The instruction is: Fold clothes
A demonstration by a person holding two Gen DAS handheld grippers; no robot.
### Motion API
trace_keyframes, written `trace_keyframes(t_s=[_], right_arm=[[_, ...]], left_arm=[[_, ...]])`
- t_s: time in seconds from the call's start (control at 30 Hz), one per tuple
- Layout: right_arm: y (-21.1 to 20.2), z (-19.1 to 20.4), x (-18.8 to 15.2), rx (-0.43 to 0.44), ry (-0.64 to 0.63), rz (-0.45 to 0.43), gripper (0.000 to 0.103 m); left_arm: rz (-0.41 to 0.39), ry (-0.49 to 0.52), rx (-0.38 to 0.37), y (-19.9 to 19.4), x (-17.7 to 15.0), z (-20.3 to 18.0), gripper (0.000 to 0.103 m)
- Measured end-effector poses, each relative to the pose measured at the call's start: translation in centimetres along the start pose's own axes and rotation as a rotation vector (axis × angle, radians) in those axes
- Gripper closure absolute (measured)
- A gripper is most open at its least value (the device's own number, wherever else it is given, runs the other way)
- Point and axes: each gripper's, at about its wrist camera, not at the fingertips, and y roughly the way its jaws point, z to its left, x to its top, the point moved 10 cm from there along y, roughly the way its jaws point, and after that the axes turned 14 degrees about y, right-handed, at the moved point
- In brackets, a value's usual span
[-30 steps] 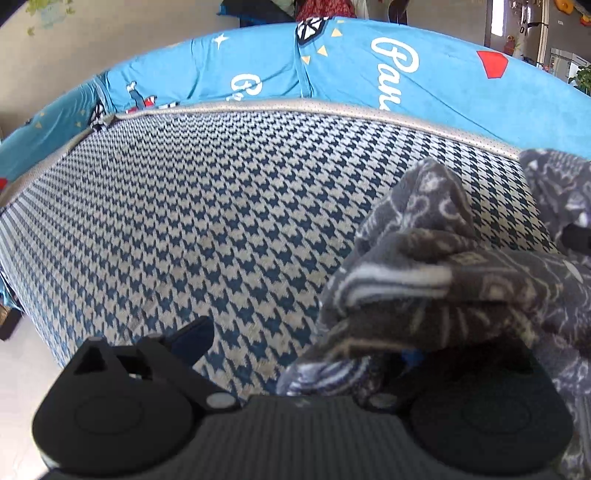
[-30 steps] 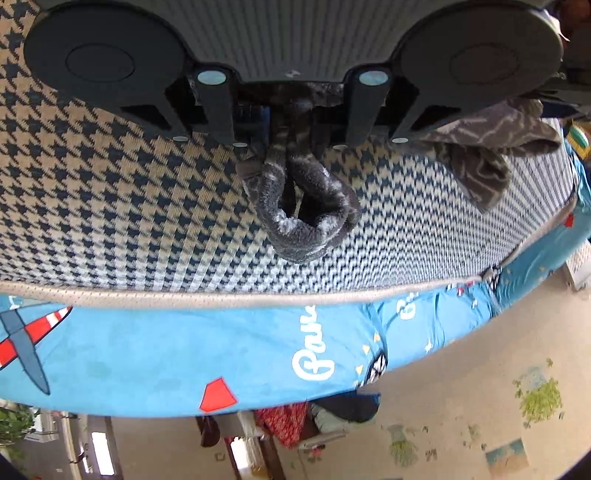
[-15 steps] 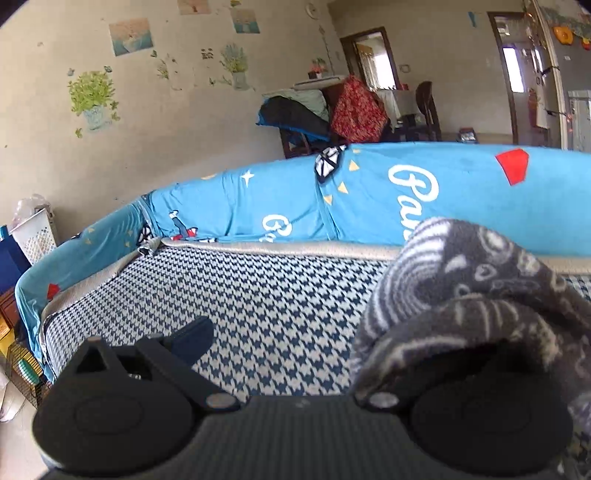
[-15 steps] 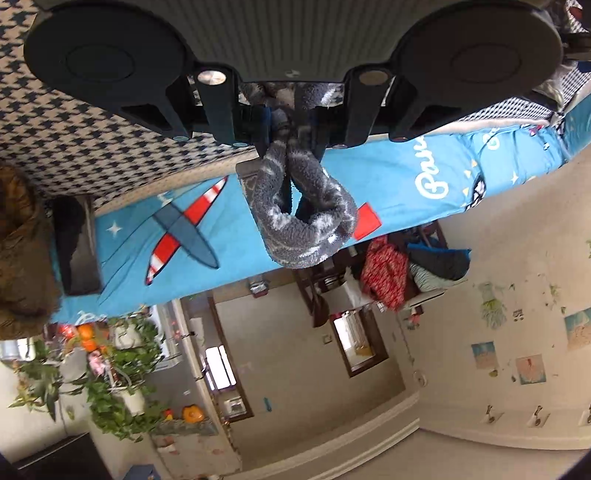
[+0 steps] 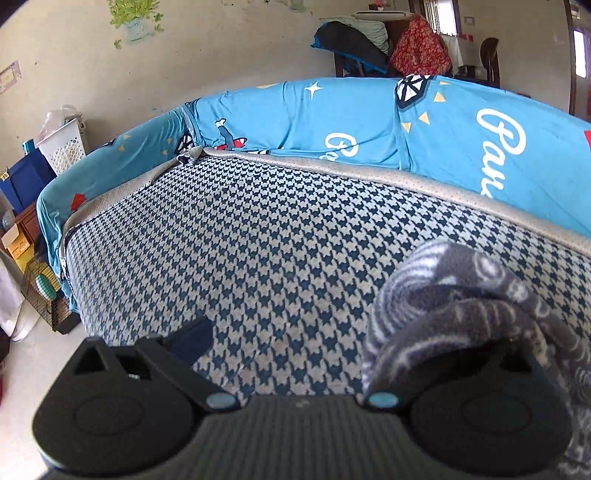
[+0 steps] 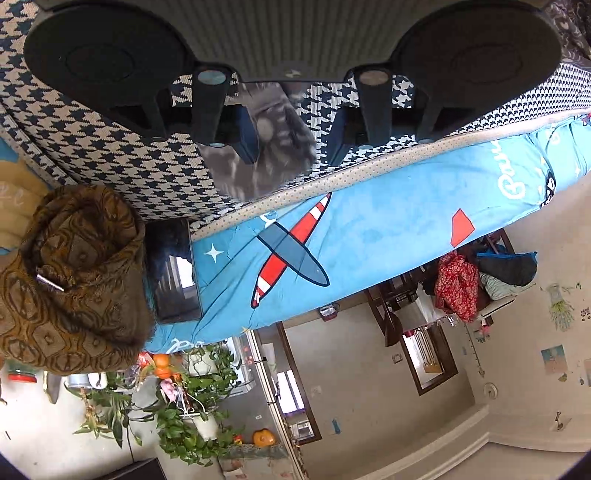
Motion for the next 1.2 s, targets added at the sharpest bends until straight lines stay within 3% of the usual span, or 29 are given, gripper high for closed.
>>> trace_keyframes(t_s=[0.1, 0.2, 0.3, 0.47, 0.7, 0.97, 1.2], right_arm=[[0.0, 0.7, -0.9, 0.046, -0.032, 0.031, 0.052], [1.2, 1.9, -3.2, 0.099, -0.096, 0.142, 0.050], [2.1, 3.4, -6.4, 0.139, -0.177, 0.242, 0.048], [2.8, 5.7, -12.2, 0.198, -0.337, 0.396, 0.037], [1.4, 8.5, -17.0, 0.378, -0.337, 0.577, 0.028], [2.1, 10.7, -20.7, 0.360, -0.466, 0.599, 0.017], [3.7, 12.6, -22.8, 0.333, -0.576, 0.549, 0.011]], left_arm=[[0.049, 0.000, -0.029, 1.2, -1.6, 0.5, 0.000], [0.091, -0.020, -0.054, 2.2, -2.9, 1.3, 0.000], [0.104, -0.015, -0.034, 2.7, -3.7, 2.2, 0.000], [0.153, -0.027, 0.003, 4.0, -5.2, 4.2, 0.000], [0.226, -0.059, 0.028, 5.7, -7.2, 6.6, 0.000], [0.264, -0.058, -0.005, 6.6, -8.6, 7.4, 0.000], [0.288, -0.013, -0.125, 6.7, -8.9, 4.6, 0.000]])
